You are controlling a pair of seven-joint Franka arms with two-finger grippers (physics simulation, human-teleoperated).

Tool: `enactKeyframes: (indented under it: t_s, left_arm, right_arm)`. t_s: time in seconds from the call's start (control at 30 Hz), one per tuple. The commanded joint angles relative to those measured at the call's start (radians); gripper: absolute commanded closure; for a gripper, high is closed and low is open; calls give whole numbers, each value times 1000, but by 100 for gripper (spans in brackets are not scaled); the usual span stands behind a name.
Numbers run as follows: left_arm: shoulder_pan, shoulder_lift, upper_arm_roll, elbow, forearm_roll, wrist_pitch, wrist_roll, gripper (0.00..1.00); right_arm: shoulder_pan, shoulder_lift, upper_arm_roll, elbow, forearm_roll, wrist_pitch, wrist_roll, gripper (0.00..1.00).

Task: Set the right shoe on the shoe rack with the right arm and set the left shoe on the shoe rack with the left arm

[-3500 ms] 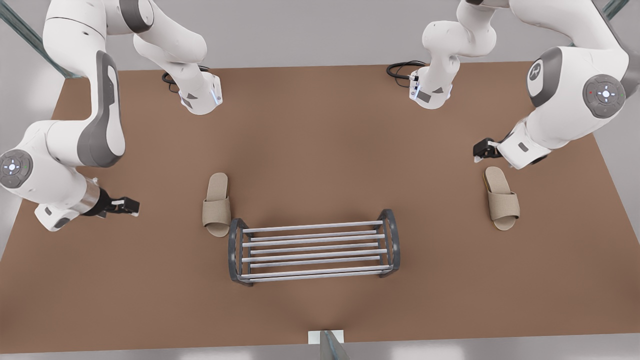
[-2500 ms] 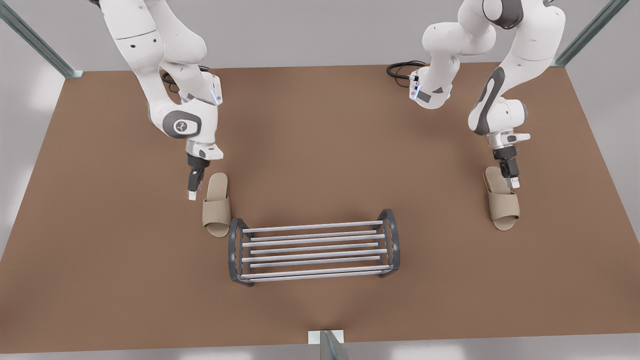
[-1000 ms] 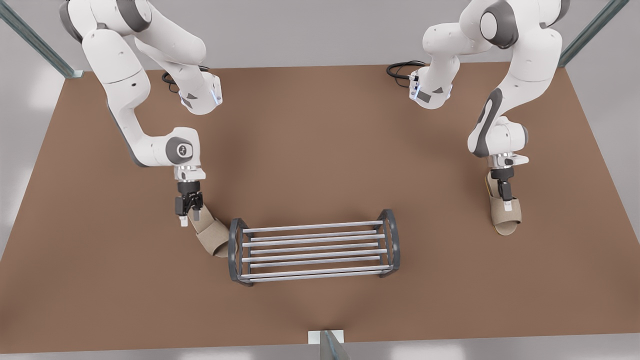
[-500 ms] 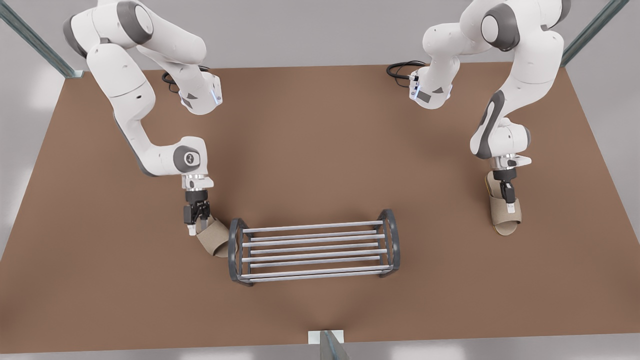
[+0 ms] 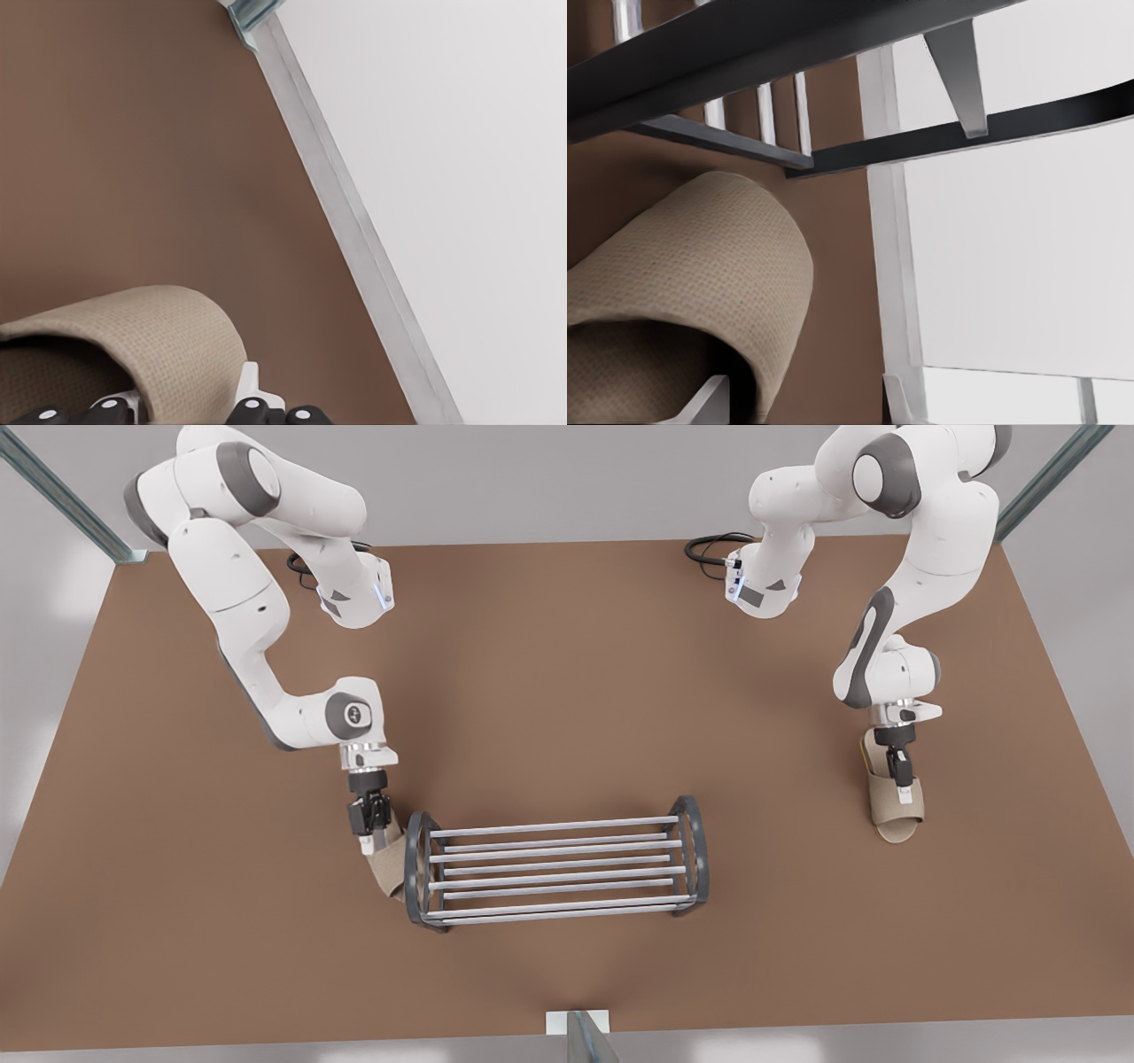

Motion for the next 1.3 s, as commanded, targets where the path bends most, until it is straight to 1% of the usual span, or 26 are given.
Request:
enactKeyframes:
  t_s: [0.0,0.17,0.2,0.23,0.27,0.3,0.4,0.5,0.53,0.57,0.63,0.67,0.73,0.77,0.8,0.87,0.9,0.97,1.0,1.03,1.07,1.1,1.13,1.17,1.2,1.27]
  left_arm:
    - [0,-1,-1,7,-49,0,-7,47]
    - [0,-11,-1,80,-54,-141,10,48]
    - [0,-22,-2,92,-65,-153,10,48]
    - [0,-44,-11,109,-69,-145,10,50]
    - [0,-51,-13,122,-83,-136,10,56]
    - [0,-51,-24,128,-92,-135,10,58]
    - [0,-48,-33,154,-94,-104,10,69]
    - [0,-48,-37,168,-102,-79,13,69]
    - [0,-67,-37,183,-97,-15,3,71]
    - [-1,-116,-102,223,-100,187,-26,73]
    - [-3,-163,-264,353,-97,572,-294,73]
    - [-3,-169,-333,427,-92,741,-457,73]
    - [-3,-189,-520,574,-106,1054,-610,72]
    - [-3,-192,-580,586,-109,1085,-656,72]
    - [-3,-186,-640,637,-111,1143,-662,72]
    - [-6,-186,-717,681,-111,1143,-688,72]
    - [-14,-188,-780,737,-109,1143,-688,72]
    - [-104,-203,-787,800,-109,1140,-704,73]
    - [-152,-200,-786,823,-109,1139,-705,72]
    - [-211,-180,-777,832,-83,1137,-705,73]
    - [-244,-114,-775,890,-45,1136,-705,73]
    - [-308,-79,-726,910,-10,1133,-707,73]
    - [-351,-47,-689,950,-7,1131,-707,73]
    - [-357,-14,-682,984,9,1126,-705,73]
    - [-357,2,-679,987,29,1110,-705,73]
    - [-357,21,-677,1014,39,1106,-705,73]
  right_arm:
    - [3,16,-2,15,-289,-47,-9,28]
    - [52,57,-31,43,-284,-104,-3,27]
    - [54,57,-34,46,-284,-104,-1,36]
    - [54,56,-34,46,-284,-104,-1,59]
    - [52,56,-34,46,-283,-102,2,65]
    - [52,54,-34,46,-283,-101,26,66]
    - [51,49,-36,52,-269,-92,29,73]
    - [38,34,-36,55,-266,-81,36,77]
    - [34,17,-36,57,-266,-58,37,78]
    - [15,-18,-36,72,-264,6,37,78]
    - [9,-105,-69,99,-249,124,56,79]
    - [9,-164,-80,115,-220,216,56,79]
    - [28,-312,-108,190,-94,534,51,79]
    - [46,-360,-108,208,-40,620,46,79]
    - [81,-421,-137,230,9,706,48,79]
    - [152,-475,-162,244,104,772,56,79]
    - [195,-497,-166,238,233,772,57,79]
    - [245,-506,-168,227,420,752,59,79]
    - [270,-500,-166,219,458,712,57,79]
    - [316,-492,-166,204,509,653,56,79]
    - [356,-486,-177,201,543,616,51,79]
    - [498,-454,-281,205,637,560,34,79]
    - [546,-432,-303,211,738,505,-53,79]
    - [594,-405,-303,224,1062,381,-369,79]
    - [635,-368,-303,267,1240,284,-553,79]
    - [680,-282,-304,328,1268,114,-644,79]
